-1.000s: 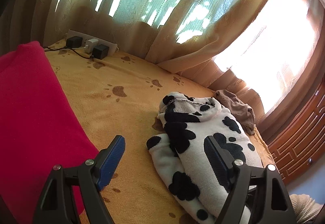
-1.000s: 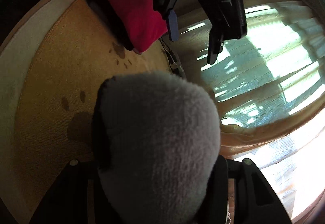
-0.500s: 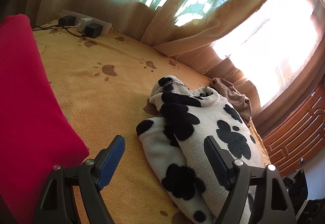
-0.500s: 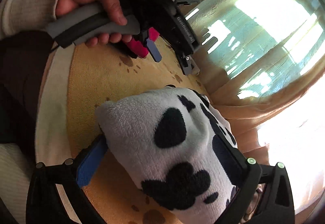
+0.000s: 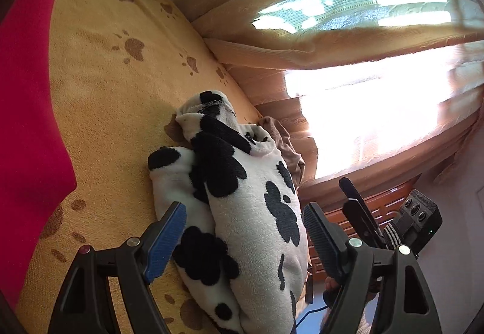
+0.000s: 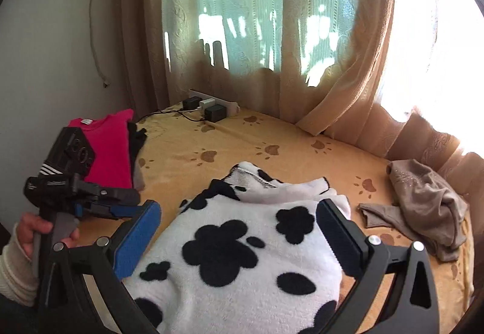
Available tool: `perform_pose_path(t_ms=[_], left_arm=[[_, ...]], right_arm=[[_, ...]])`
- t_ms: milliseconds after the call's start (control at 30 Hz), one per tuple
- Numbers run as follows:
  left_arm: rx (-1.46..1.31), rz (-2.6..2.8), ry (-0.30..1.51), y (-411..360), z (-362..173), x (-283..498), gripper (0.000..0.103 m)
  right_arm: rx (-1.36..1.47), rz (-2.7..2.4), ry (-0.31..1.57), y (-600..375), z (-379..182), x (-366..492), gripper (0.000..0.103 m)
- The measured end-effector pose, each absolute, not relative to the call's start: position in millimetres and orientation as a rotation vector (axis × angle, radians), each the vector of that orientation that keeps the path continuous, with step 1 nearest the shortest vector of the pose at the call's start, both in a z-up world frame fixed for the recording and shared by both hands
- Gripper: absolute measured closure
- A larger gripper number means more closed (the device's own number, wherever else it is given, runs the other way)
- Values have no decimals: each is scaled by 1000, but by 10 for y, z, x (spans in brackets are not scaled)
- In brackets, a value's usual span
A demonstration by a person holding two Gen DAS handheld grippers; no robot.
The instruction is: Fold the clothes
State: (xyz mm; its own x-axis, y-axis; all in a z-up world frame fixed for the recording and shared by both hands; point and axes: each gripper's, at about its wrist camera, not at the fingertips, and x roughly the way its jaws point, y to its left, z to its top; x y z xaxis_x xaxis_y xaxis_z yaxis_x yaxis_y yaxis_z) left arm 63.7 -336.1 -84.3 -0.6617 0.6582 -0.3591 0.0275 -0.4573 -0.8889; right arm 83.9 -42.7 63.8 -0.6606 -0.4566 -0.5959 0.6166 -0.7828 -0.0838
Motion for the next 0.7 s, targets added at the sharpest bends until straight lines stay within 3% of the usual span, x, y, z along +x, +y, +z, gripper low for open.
perform_pose_path(t_ms=[167,367,500,700], left_arm=[[-1049,1975,-1473,-3339,-1064,511,21],[-1039,1906,-1529,-3297,-1185,385,21],[-924,1844,-1503,-3218,-1086,322,21],[-988,1882,-1497,-3189,-1102,188,21]], right_arm=[[950,-2477,531,-467,112,523,0],[997,-2522,377,-81,-263,588,0],[963,-2538,333,25,-312,661,1],[954,-2517,269,154,-319,639,1]])
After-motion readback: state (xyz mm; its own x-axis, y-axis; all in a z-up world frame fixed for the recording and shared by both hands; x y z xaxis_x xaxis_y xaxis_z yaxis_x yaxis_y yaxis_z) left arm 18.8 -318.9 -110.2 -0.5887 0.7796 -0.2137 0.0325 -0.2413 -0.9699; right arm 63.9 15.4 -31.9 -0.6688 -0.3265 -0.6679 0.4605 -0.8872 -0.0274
